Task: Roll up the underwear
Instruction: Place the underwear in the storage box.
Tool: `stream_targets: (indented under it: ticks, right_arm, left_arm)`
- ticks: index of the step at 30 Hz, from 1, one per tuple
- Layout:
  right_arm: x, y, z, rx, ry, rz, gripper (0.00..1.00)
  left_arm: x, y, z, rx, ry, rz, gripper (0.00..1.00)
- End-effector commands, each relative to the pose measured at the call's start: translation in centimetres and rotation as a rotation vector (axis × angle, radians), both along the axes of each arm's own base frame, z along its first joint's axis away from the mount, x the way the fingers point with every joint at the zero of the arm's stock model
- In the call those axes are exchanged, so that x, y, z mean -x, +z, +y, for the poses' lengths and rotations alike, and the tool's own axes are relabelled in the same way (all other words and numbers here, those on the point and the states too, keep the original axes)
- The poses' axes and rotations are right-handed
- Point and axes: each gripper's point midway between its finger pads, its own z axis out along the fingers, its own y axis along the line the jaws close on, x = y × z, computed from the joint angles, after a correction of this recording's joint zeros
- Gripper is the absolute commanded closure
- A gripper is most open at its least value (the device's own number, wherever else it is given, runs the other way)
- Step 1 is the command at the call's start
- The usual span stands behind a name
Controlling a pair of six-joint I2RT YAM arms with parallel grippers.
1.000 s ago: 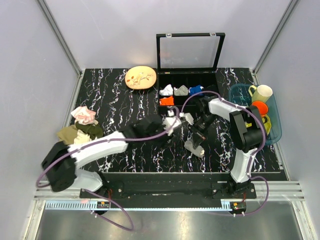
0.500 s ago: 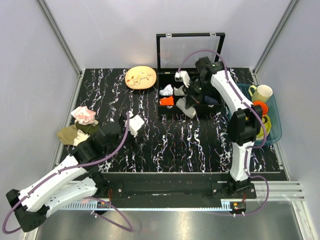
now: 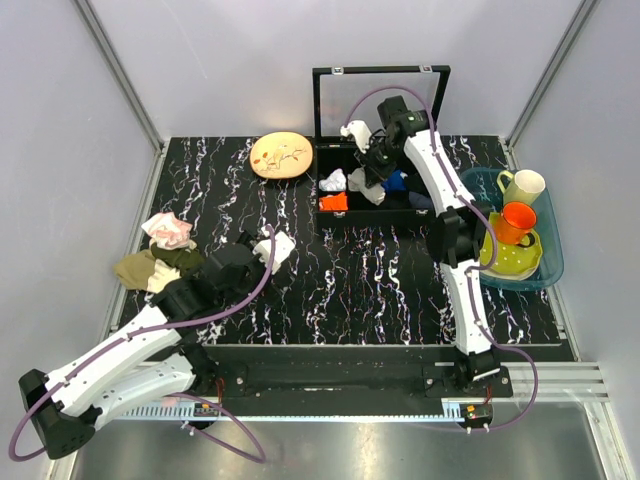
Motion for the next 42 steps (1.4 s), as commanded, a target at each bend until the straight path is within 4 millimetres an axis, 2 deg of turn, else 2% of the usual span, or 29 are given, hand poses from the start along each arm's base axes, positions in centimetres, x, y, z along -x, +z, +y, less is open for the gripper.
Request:
stream_targets:
  ticks: [1,4,7,15,20,25,28,31,32,33,34,36,37,40,42]
  right_arm:
    - [-1.6,-0.4,0.3,-0.009,-0.03,-0.035,1.0]
    - [-1.0,-1.5,0.8,-0.026,-0.024,0.011,1.0]
    - [-0.5,-3.6,0.9,-0.023,-0.039,0.067,1.0]
    - [0.2,-10.4,0.9,0.055,-0.11,0.181,1.0]
    - [1.4,-13.5,0.3,0.132,-0.123,0.223,1.0]
    - [2.7,-15.5,0.2,0.208,-0.092,0.229,1.0]
    - [3.5,-16.0,0.3,0.231,-0.072,0.238,1.0]
    - [3.6,-15.3,0.7,0.22,-0.065,0.238,1.0]
    - [3.7,-14.5,0.7,0.215,-0.065,0.237,0.95]
    - [3.4,-13.6,0.9,0.202,-0.066,0.225,0.81]
    - [3.3,-12.8,1.0,0.193,-0.066,0.212,0.74]
    - [2.8,-10.1,1.2,0.168,-0.07,0.174,0.61]
    - [2.3,-8.7,1.2,0.151,-0.075,0.143,0.52]
    - [1.5,-4.2,1.2,0.107,-0.086,0.061,0.4]
    - [1.1,-1.4,0.8,0.088,-0.1,0.009,0.37]
  left_arm:
    - [-0.9,1.0,0.5,0.001,0.037,-0.056,0.01]
    - [-0.9,0.9,0.5,-0.005,0.036,-0.053,0.01]
    - [-0.9,0.9,0.4,-0.002,0.033,-0.05,0.01]
    - [-0.8,0.7,0.2,-0.004,0.023,-0.039,0.01]
    - [-0.7,0.7,0.1,-0.002,0.019,-0.037,0.01]
    - [-0.7,0.7,0.0,0.001,0.012,-0.036,0.01]
    - [-0.7,0.7,0.1,0.001,0.014,-0.034,0.01]
    - [-0.7,0.7,0.0,0.002,0.013,-0.034,0.01]
    - [-0.7,0.7,0.0,0.002,0.013,-0.034,0.01]
    - [-0.6,0.7,0.0,0.002,0.011,-0.034,0.01]
    - [-0.7,0.7,0.0,0.003,0.014,-0.033,0.01]
    - [-0.6,0.6,0.0,0.003,0.014,-0.031,0.01]
    - [-0.6,0.7,0.0,0.005,0.015,-0.031,0.01]
    - [-0.6,0.7,0.0,0.011,0.018,-0.03,0.01]
    - [-0.6,0.7,0.1,0.015,0.021,-0.031,0.01]
